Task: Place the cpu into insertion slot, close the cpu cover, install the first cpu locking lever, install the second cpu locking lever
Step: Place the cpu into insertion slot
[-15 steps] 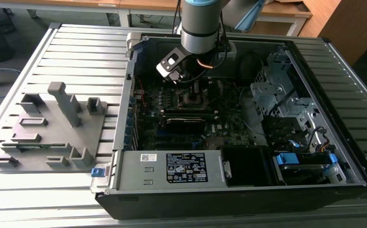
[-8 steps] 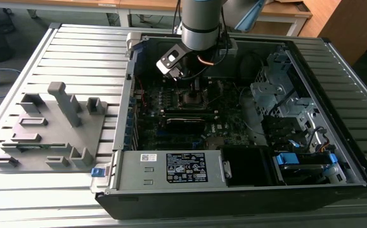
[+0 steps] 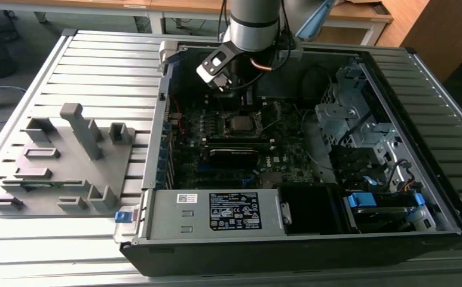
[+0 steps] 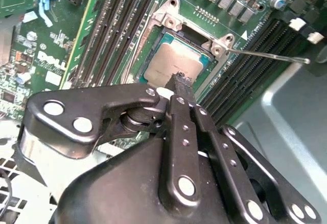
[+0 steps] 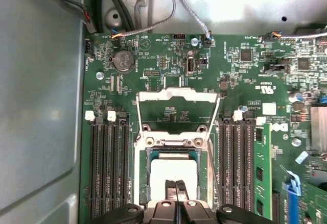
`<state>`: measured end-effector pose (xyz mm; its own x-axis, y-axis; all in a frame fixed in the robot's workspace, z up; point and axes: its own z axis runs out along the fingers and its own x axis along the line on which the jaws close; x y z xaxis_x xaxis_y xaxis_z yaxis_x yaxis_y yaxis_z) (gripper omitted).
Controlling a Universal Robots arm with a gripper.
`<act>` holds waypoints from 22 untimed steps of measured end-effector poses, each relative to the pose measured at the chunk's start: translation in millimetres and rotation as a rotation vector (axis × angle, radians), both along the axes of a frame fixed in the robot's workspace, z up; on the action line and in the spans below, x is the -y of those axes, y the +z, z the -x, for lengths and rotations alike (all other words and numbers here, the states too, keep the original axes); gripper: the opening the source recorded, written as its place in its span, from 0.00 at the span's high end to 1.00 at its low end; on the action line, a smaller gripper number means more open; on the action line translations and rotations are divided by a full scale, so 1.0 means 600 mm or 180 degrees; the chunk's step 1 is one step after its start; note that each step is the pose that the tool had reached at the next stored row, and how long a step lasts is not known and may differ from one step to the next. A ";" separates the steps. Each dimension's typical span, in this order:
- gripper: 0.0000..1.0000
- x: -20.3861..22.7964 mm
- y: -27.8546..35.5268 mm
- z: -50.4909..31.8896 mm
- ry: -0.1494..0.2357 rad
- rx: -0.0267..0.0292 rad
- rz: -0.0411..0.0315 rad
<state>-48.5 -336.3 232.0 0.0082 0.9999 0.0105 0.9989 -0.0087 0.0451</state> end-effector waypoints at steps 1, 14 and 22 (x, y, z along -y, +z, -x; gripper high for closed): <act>0.89 0.0000 0.003 0.000 0.0000 0.0000 0.0000; 0.89 -0.0001 0.007 -0.002 0.0000 0.0000 0.0000; 0.89 0.0000 0.021 -0.002 0.0000 0.0000 0.0000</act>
